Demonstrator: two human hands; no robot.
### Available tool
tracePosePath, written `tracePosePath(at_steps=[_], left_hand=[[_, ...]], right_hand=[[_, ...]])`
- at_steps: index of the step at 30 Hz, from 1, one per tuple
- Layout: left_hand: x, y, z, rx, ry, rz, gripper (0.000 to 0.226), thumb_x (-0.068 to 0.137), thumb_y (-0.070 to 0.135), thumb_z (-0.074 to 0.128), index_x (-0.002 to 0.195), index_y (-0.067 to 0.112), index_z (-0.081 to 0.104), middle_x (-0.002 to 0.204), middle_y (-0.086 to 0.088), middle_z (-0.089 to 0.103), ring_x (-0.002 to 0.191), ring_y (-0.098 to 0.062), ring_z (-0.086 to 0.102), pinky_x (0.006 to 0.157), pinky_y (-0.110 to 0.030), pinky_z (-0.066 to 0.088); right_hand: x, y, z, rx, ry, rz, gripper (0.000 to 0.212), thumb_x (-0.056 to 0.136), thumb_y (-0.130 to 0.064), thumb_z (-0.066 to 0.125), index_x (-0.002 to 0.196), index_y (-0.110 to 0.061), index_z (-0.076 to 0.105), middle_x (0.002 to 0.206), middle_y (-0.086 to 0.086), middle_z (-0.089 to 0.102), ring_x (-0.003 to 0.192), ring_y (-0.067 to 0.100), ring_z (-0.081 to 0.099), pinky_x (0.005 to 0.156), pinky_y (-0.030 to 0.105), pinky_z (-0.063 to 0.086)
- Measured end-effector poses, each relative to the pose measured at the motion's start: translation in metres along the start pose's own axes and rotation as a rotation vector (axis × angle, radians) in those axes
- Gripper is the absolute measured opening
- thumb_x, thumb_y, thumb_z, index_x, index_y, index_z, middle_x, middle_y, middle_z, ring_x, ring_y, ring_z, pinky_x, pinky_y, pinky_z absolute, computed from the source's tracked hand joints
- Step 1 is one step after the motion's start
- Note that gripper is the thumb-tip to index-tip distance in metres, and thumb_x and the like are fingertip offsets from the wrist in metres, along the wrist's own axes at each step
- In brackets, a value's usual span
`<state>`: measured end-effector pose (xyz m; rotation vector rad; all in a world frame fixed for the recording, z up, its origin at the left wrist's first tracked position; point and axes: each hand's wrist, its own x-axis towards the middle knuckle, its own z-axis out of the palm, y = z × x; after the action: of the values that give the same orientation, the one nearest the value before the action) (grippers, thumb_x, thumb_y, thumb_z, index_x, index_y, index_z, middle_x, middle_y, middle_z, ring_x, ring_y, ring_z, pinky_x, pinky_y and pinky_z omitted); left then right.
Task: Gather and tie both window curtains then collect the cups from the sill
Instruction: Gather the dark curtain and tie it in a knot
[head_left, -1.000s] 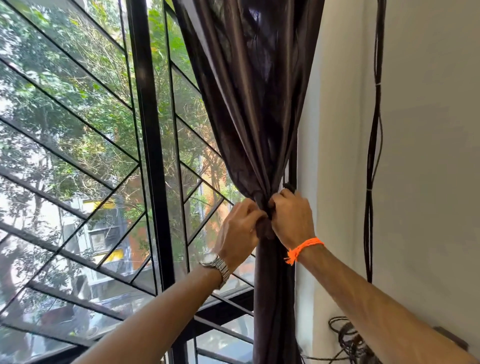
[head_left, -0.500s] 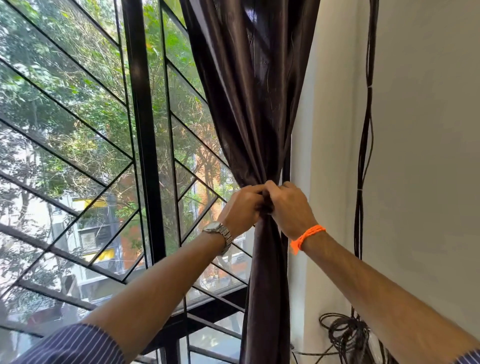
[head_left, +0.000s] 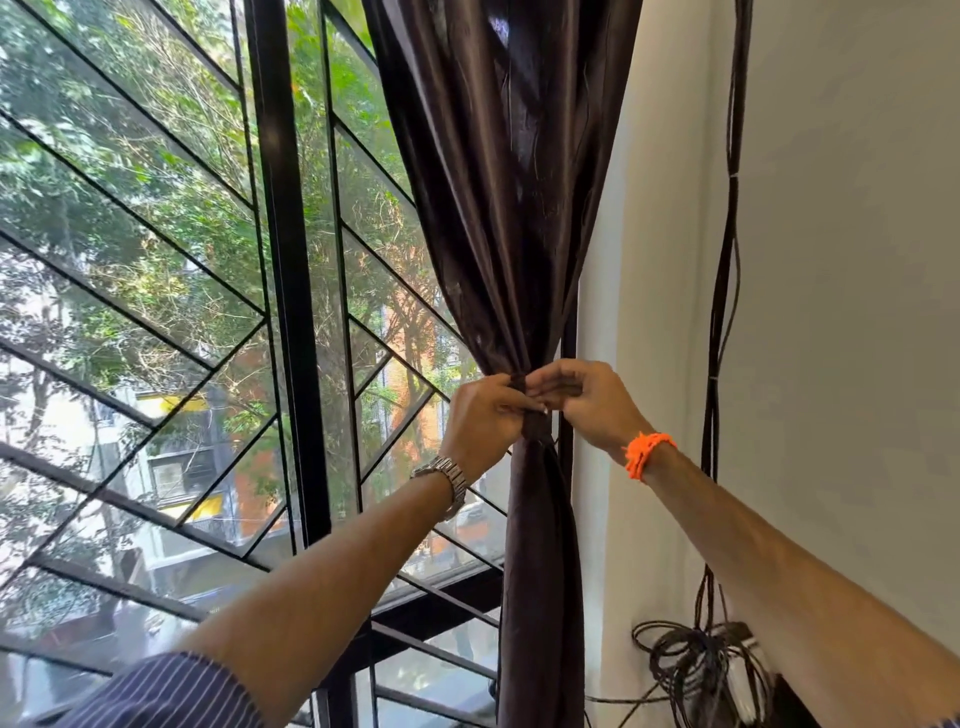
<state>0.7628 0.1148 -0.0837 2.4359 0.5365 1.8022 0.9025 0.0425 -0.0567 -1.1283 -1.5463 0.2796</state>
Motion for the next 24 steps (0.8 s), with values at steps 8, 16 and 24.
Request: tracePosePath(at_steps=[8, 16, 24], left_hand=[[-0.007, -0.004, 0.007, 0.003, 0.135, -0.182, 0.023, 0.064, -0.005, 0.067, 0.075, 0.011, 0.08, 0.071, 0.0, 0.075, 0.065, -0.012, 0.07, 0.06, -0.031, 0.056], [-0.008, 0.0, -0.001, -0.338, -0.043, -0.433, 0.028, 0.059, 0.011, 0.089, 0.083, 0.019, 0.076, 0.076, 0.003, 0.076, 0.072, -0.013, 0.074, 0.073, -0.039, 0.061], [-0.003, -0.001, 0.0, -0.28, -0.043, -0.4, 0.047, 0.054, 0.017, 0.089, 0.093, 0.027, 0.065, 0.084, 0.003, 0.073, 0.075, -0.015, 0.072, 0.071, -0.045, 0.059]], right_hand=[[-0.016, 0.013, 0.006, 0.089, -0.015, -0.096, 0.033, 0.069, 0.009, 0.078, 0.099, -0.004, 0.075, 0.098, 0.005, 0.074, 0.095, 0.014, 0.071, 0.081, 0.027, 0.059], [-0.007, 0.021, 0.009, 0.141, 0.206, -0.091, 0.016, 0.071, -0.001, 0.079, 0.078, -0.016, 0.077, 0.082, 0.004, 0.071, 0.085, 0.026, 0.07, 0.075, 0.046, 0.06], [0.007, 0.013, 0.016, -0.049, 0.108, -0.319, 0.021, 0.072, 0.0, 0.075, 0.08, -0.019, 0.076, 0.082, -0.007, 0.067, 0.08, 0.009, 0.066, 0.072, 0.015, 0.052]])
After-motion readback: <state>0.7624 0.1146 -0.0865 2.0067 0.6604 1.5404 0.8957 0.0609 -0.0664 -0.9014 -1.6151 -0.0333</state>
